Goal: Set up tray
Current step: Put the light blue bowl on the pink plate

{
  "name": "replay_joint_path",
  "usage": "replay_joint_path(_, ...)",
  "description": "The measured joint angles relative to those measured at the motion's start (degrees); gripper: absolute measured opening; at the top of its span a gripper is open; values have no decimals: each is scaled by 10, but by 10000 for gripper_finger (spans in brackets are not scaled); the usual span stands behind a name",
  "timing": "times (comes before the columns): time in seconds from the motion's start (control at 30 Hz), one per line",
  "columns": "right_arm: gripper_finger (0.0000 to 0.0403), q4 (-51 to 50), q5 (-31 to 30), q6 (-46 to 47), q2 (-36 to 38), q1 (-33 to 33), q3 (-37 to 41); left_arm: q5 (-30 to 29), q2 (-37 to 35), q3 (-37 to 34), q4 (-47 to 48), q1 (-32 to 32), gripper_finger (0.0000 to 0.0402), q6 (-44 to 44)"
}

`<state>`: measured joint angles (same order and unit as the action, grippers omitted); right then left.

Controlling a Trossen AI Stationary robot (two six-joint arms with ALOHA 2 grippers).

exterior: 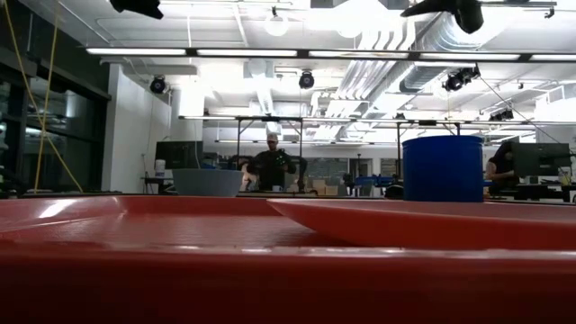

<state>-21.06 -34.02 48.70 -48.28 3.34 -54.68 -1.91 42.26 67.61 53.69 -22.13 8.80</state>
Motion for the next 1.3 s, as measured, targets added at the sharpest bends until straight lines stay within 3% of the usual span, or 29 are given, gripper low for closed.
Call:
replay_joint_path(0.27, 181, -2, 172, -162, -32, -196, -76, 0, 0, 0, -35, 0, 262, 1)
replay_joint_path(0.57, 181, -126, 334, -345, -213, -369, -330, 0, 0, 0, -36, 0, 262, 1)
replay_joint_path(0.83, 181, -241, 466, -473, -439, -422, -618, 0, 0, 0, -36, 0, 262, 1)
replay_joint_path(1.03, 181, -328, 498, -514, -594, -415, -795, 0, 0, 0, -27, 0, 262, 1)
replay_joint_path(1.1, 181, -313, 513, -522, -617, -407, -794, 0, 0, 0, -21, 0, 262, 1)
replay_joint_path(1.3, 181, -277, 513, -547, -628, -386, -685, -1, 0, 0, -4, 0, 262, 1)
